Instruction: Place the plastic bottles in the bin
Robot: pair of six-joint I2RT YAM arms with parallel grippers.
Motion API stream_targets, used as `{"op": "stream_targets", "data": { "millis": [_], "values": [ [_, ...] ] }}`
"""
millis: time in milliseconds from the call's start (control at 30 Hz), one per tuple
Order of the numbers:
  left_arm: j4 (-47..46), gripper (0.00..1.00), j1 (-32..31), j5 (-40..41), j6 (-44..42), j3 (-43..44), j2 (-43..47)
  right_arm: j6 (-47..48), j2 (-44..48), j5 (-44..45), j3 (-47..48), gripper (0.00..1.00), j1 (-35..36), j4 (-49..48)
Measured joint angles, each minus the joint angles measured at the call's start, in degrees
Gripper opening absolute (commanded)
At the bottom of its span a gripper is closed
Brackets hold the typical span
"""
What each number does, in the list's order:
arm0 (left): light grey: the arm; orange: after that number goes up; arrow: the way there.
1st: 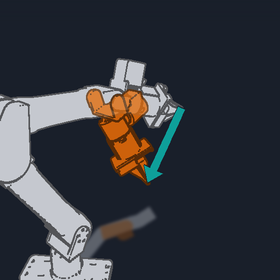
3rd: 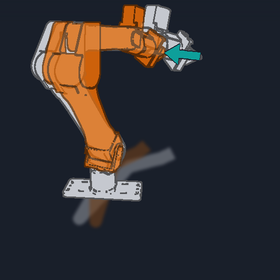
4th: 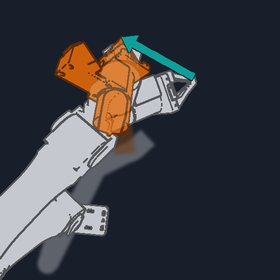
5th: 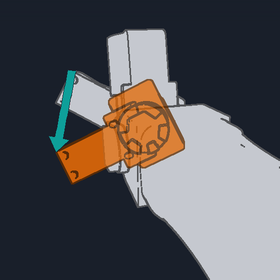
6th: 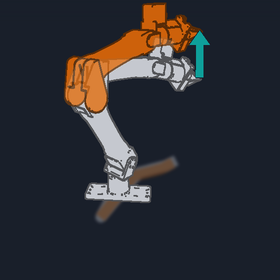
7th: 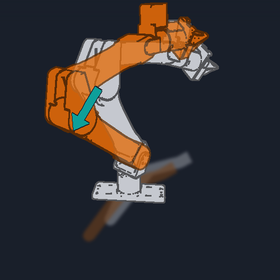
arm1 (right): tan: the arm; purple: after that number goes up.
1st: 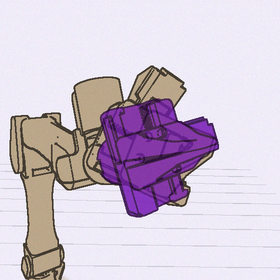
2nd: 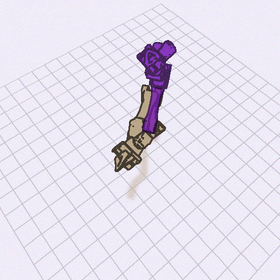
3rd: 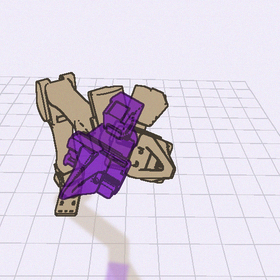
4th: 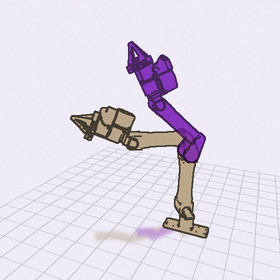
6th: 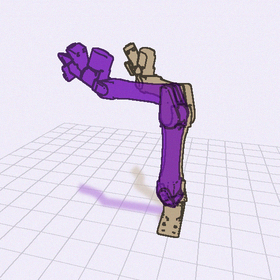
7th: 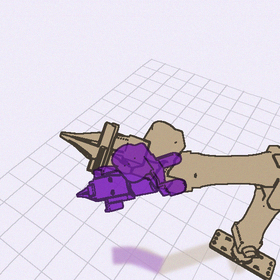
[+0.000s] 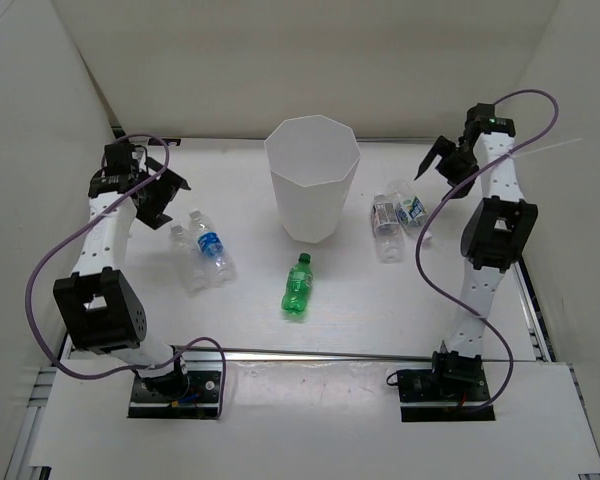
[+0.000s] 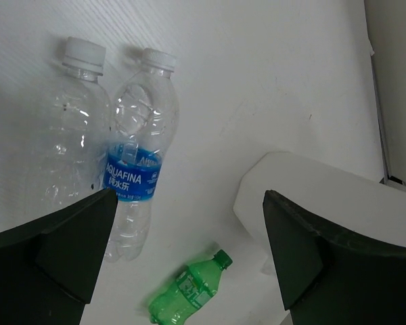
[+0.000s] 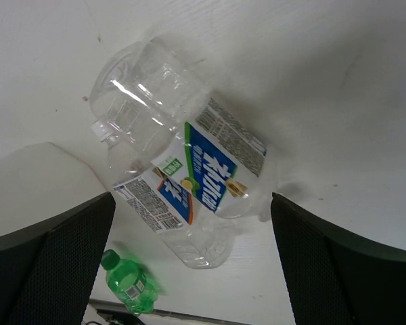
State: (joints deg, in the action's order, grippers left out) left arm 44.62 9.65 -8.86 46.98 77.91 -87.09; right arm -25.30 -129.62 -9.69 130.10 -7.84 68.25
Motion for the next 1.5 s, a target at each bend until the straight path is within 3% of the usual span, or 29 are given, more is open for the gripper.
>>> {"op": "stream_targets", "data": {
  "millis": [200, 433, 1100, 1300, 1400, 1500],
  "values": [
    [-0.11, 1.00, 0.00, -0.26, -0.02, 3.61, -3.87, 1.79, -3.80, -2.49, 0.33, 0.99, 4.35, -1.40],
    [-0.17, 1.00, 0.00, -2.43, -0.39, 6.49, -7.08, 2.38, -6.58, 0.57, 0.98, 0.99, 9.09, -1.36],
    [-0.07, 1.00, 0.00, -6.78, -0.17, 6.71, -10.01, 1.97, -10.05, 10.29, 3.56, 0.99, 9.03, -1.29],
    [-0.09, 1.00, 0.00, -6.84, -0.17, 6.71, -10.01, 1.73, -12.39, 11.63, -0.55, 0.99, 9.05, -1.16],
    [-0.09, 1.00, 0.31, -6.86, -0.17, 6.71, -10.05, 1.73, -12.39, 12.35, -2.86, 0.92, 9.14, -1.38],
    [-0.09, 1.00, 0.72, -6.88, -0.15, 6.71, -10.12, 1.70, -12.33, 13.49, -3.65, 0.75, 9.25, -1.03]
  ]
}}
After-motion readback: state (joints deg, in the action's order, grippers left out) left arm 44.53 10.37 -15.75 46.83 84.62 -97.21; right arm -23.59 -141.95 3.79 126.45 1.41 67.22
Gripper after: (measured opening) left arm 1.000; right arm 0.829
